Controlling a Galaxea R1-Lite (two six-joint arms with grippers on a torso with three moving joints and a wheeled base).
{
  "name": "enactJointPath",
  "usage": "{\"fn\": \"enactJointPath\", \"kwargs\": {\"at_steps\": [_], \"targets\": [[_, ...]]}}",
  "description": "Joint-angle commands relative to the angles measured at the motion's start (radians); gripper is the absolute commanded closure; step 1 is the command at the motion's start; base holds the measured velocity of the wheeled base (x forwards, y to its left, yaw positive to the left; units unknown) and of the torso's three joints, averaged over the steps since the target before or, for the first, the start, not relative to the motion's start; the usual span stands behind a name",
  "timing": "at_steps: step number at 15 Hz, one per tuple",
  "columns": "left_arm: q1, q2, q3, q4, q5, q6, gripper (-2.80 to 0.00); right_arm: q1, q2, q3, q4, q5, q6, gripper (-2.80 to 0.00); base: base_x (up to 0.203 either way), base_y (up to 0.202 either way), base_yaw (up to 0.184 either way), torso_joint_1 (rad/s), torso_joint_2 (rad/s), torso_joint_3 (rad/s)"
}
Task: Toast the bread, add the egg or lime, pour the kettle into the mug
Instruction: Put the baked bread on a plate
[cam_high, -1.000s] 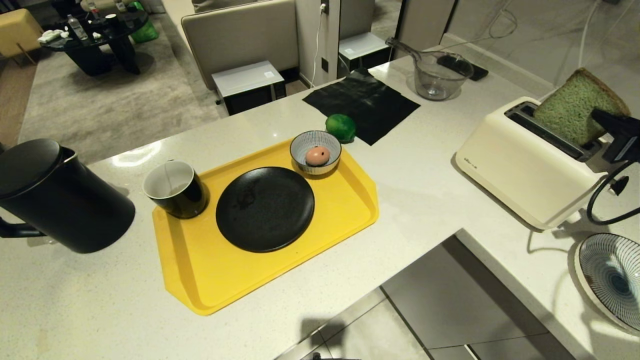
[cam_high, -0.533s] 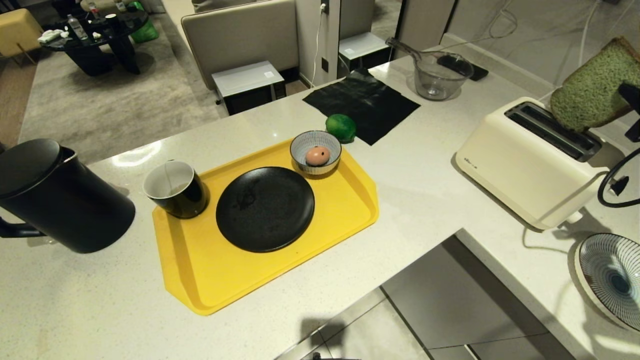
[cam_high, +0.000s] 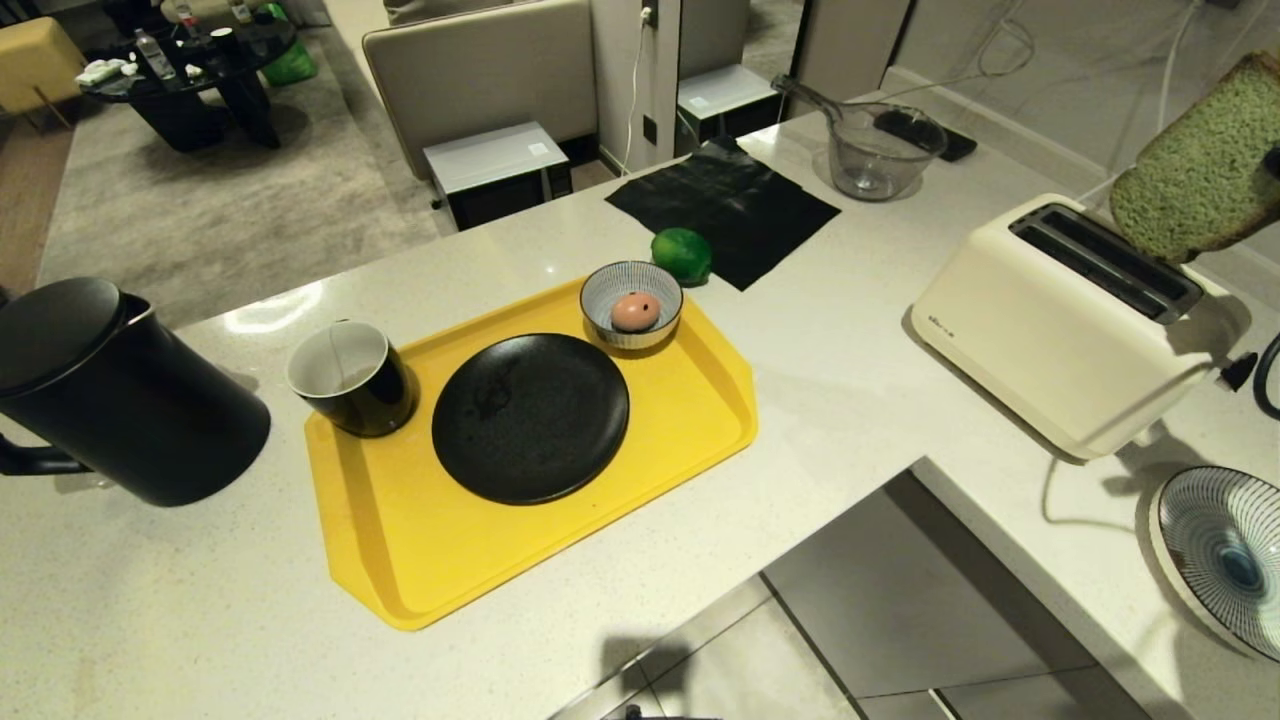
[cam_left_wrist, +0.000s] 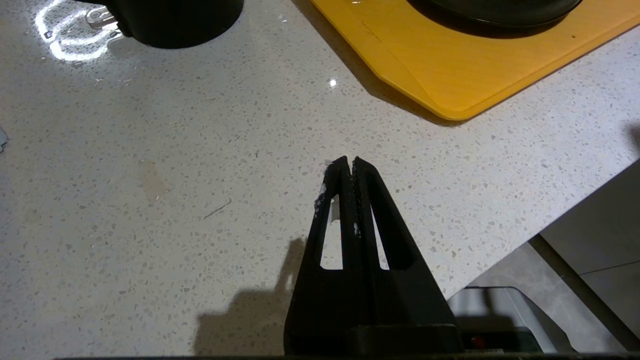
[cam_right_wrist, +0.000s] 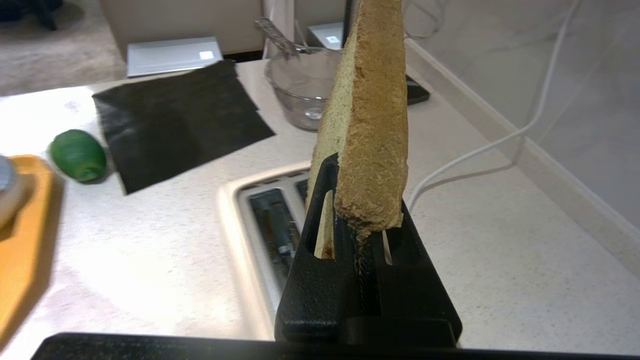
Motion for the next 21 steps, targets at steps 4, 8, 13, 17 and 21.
{"fn": "enactJointPath", "kwargs": {"at_steps": [4, 8, 13, 17, 21], "targets": [[0.000, -0.001, 0.000, 0.000, 0.000, 0.001, 0.00, 0.025, -0.073, 0.023, 0.089, 0.005, 0.003, 0.00, 0.000, 0.000, 0.000, 0.000, 0.00, 0.000], [0.001, -0.001, 0.000, 0.001, 0.000, -0.002, 0.00, 0.027, -0.097, 0.026, 0.089, 0.006, 0.005, 0.00, 0.000, 0.000, 0.000, 0.000, 0.00, 0.000], [0.001, -0.001, 0.000, 0.001, 0.000, 0.000, 0.00, 0.027, -0.116, 0.019, 0.089, 0.007, 0.066, 0.00, 0.000, 0.000, 0.000, 0.000, 0.00, 0.000], [0.000, 0.000, 0.000, 0.001, 0.000, 0.003, 0.00, 0.027, -0.109, 0.032, 0.089, 0.027, 0.074, 0.00, -0.018, 0.000, 0.000, 0.001, 0.00, 0.001], [0.001, 0.001, 0.001, 0.001, 0.000, 0.001, 0.00, 0.027, -0.110, 0.028, 0.089, 0.029, 0.074, 0.00, -0.182, 0.000, -0.002, -0.002, 0.00, 0.003]]}}
